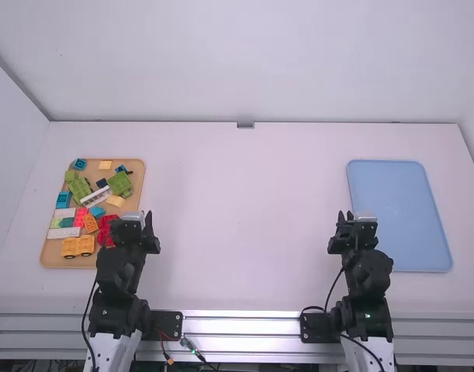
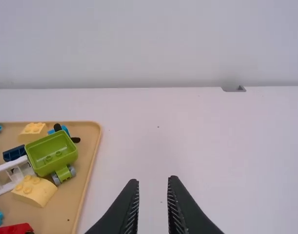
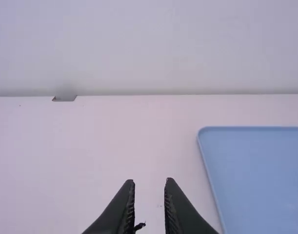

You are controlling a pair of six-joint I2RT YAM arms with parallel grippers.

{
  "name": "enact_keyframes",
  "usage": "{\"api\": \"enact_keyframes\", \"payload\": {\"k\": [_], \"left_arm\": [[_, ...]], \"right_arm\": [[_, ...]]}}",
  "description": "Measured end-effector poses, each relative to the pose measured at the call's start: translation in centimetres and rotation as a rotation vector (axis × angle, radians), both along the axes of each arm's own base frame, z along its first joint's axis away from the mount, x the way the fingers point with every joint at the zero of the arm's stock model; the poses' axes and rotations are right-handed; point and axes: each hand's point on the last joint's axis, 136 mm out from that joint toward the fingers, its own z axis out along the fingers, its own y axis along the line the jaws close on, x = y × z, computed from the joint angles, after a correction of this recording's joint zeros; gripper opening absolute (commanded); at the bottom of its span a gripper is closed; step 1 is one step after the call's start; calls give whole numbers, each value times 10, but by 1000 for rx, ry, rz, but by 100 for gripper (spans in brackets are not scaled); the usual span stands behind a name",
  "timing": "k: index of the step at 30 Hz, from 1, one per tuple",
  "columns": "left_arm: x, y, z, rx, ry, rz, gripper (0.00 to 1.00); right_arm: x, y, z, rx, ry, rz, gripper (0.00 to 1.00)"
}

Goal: Assemble lego blocks to make yellow taxi

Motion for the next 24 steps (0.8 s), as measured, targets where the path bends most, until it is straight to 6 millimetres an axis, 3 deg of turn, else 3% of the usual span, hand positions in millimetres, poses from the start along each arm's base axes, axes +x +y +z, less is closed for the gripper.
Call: {"api": "enact_keyframes", "payload": {"k": [10, 24], "left_arm": [[10, 2, 16, -18, 40, 19, 40], [21, 42, 8, -275, 183, 348, 69]], "right_arm": [[12, 11, 20, -8, 49, 68, 39], [52, 26, 39, 12, 142, 157, 68]]}}
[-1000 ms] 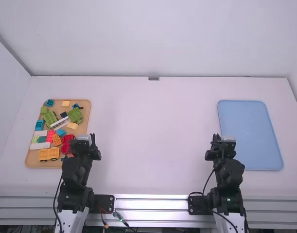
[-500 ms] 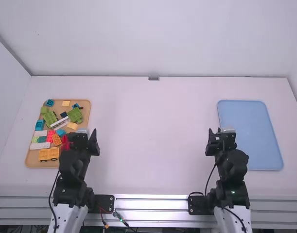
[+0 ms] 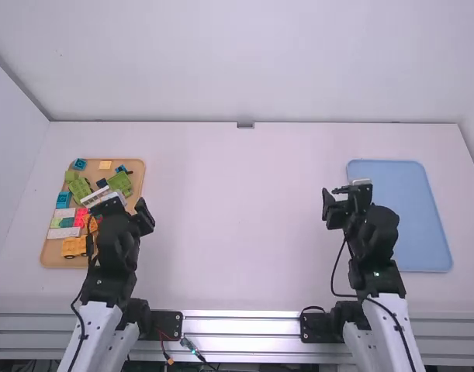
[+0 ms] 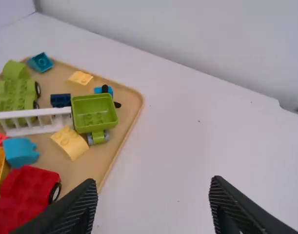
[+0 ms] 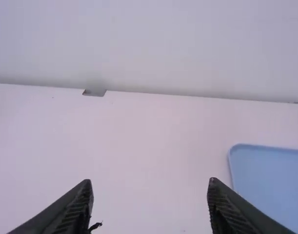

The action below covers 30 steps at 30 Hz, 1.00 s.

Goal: Assemble lego blocks to make yellow taxi

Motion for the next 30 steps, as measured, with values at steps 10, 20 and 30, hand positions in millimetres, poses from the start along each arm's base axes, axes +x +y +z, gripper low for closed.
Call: {"api": "enact_keyframes", "payload": {"k": [10, 20, 30], "left_arm": [[1, 15, 9, -133, 146, 175, 85], [-14, 83, 9, -318, 362, 573, 96], [-56, 142, -36, -554, 539, 909, 99]], "right_arm": [[35, 8, -5, 27, 75, 48, 84], [61, 15, -1, 41, 90, 90, 95], [72, 19, -3, 49, 100, 109, 99]]}}
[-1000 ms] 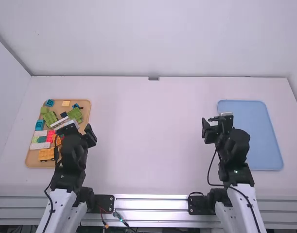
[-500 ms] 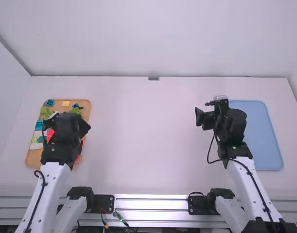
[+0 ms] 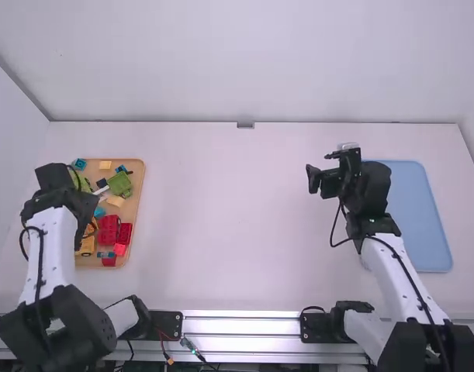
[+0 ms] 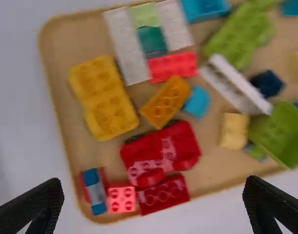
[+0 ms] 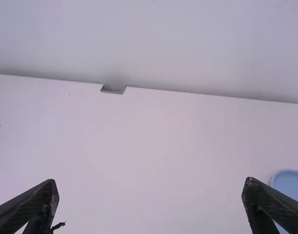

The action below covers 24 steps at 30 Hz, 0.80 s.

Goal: Assemble lego blocks to make yellow taxi

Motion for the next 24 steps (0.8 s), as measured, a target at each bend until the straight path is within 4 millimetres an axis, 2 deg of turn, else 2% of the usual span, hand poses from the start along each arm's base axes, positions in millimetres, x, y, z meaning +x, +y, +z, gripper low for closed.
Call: {"api": "enact_keyframes", "payload": {"k": [2, 5, 10, 13, 18, 21, 24], "left_arm": [[-17, 2, -9, -45, 38, 90, 99], [-26, 5, -15, -64, 56, 168, 99], [-12, 16, -23, -44, 32, 154, 99], [1, 21, -39, -80, 31, 101, 99], [-9, 23, -80, -192, 131, 124, 99], [-12, 23, -94, -221, 167, 136, 99], [-8, 26, -98, -216, 158, 138, 99]], "right_arm": [[1, 0, 1, 0, -6, 3, 99], [2, 0, 3, 0, -14, 3, 99], [2, 0, 3, 1, -13, 3, 99], [2, 0, 3, 2, -13, 2, 99], [2, 0, 2, 0, -13, 3, 99], [2, 0, 2, 1, -13, 3, 99], [2, 0, 2, -1, -13, 3, 99]]}}
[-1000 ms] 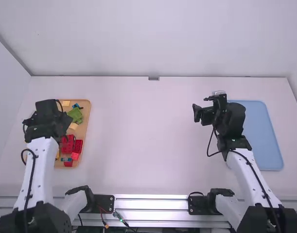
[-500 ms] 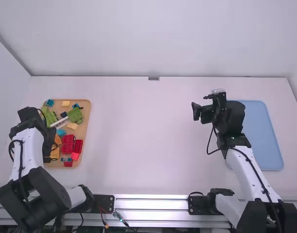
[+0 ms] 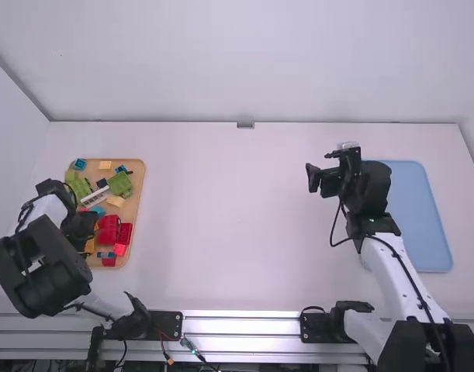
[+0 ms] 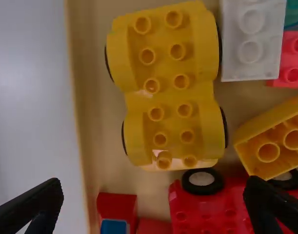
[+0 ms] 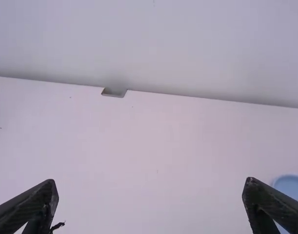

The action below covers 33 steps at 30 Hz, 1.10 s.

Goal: Assemble lego blocks to make yellow taxi

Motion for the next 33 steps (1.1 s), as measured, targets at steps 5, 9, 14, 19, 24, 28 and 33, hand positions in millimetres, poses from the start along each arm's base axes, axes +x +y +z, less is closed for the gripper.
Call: {"api": "enact_keyframes", "payload": {"k": [5, 9, 14, 19, 24, 28, 33], "left_arm": [[8, 7, 1, 31, -33, 1, 99], [2, 8, 0, 43, -14, 27, 95], [-4, 8, -3, 53, 8, 46, 91], [-1, 12, -5, 79, -8, 54, 85], [-5, 9, -16, 82, -12, 53, 88], [-4, 10, -22, 96, -28, 54, 87], [-4, 11, -31, 116, -48, 47, 87]], "right_arm": [[0, 0, 0, 0, 0, 1, 99], [0, 0, 0, 1, 0, 0, 99], [0, 0, 0, 0, 0, 1, 99], [0, 0, 0, 1, 1, 0, 99], [0, 0, 0, 0, 0, 1, 99], [0, 0, 0, 1, 1, 0, 99], [0, 1, 0, 4, 1, 3, 99]]}}
